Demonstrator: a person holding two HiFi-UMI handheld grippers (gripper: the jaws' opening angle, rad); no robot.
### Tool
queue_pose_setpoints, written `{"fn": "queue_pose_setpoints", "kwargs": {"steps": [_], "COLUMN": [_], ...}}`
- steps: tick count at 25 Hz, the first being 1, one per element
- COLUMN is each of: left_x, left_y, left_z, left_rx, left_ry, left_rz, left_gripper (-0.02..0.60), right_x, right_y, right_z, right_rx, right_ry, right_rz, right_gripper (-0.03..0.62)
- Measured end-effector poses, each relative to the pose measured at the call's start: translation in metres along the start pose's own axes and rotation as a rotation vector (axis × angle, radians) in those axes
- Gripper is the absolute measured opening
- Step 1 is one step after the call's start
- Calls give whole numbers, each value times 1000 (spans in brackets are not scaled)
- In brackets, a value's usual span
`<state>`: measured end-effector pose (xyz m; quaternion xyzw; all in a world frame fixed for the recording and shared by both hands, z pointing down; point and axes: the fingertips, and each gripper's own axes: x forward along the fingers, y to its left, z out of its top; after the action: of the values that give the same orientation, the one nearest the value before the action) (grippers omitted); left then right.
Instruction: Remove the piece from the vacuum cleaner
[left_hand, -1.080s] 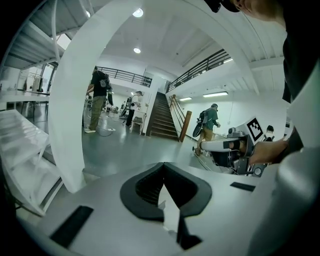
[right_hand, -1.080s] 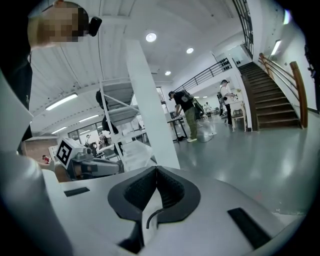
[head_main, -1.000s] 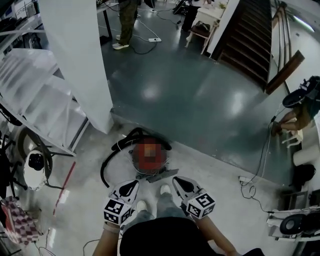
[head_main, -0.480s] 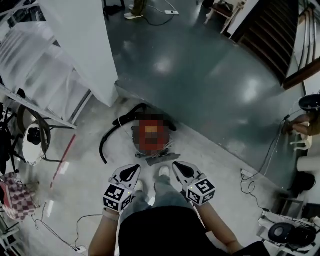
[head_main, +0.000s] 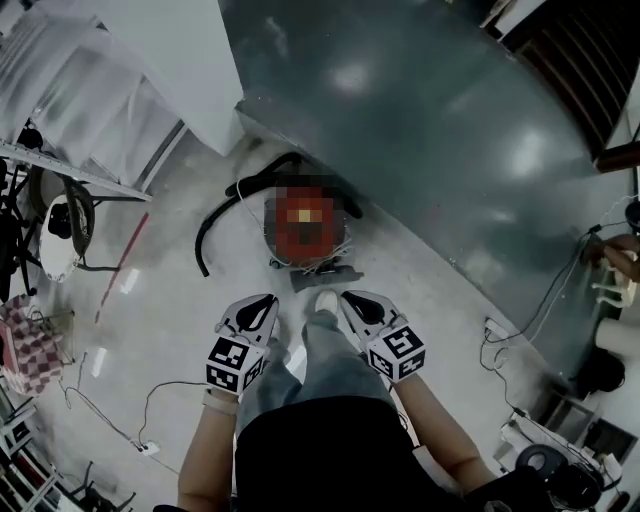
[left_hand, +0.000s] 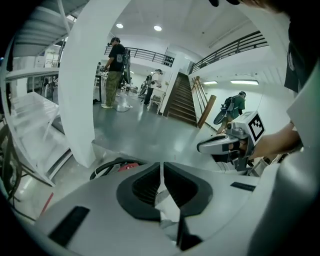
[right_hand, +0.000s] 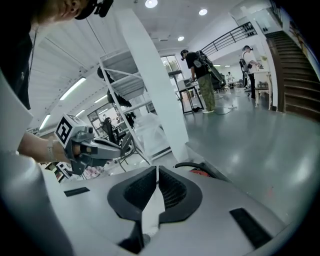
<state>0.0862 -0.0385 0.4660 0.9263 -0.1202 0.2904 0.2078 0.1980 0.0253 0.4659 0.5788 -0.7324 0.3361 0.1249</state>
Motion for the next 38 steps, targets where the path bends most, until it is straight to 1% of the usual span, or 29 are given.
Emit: {"fn": "queue_pose_setpoints", "kwargs": {"steps": [3,7,13,15,19,23,25,28,33,38], "left_x": [22,51,96,111,141,171,186,205,240,270], "left_y": [-2,-4,1,4,8,13,18,25,39,57], "left_z": [-14,-29,-63,-77,-111,-144,-159,-180,-212,-244], "left_rx": [-26,-62,-77,-89,-144,-163,-175,-202,-203,-195], "left_ry": [22,44,115,134,164,202,219,240,269,294], "left_rz": [15,32,52,48,30,13,6,-2,-16,-17], "left_gripper": [20,20,20,21,21,26,41,86,100,100], "right_x": [11,23,48,59,82,105,118,136,162,183], "right_y": [-15,-37,-71,-82,-102,-121,-131,-145,-162,-180], "right_z": [-18,-39,-77,-90,-120,-149,-163,-185,-221,-254], "right_rx": [-23,-16,-38,-48,-51,-67,-82,-108,-187,-197], "right_ry": [45,88,174,203,261,319,348,396,467,520], "right_rz": [25,54,83,89,95,101,97,87,90,90], "right_gripper": [29,31,46,49,60,66,67,67,67,67]}}
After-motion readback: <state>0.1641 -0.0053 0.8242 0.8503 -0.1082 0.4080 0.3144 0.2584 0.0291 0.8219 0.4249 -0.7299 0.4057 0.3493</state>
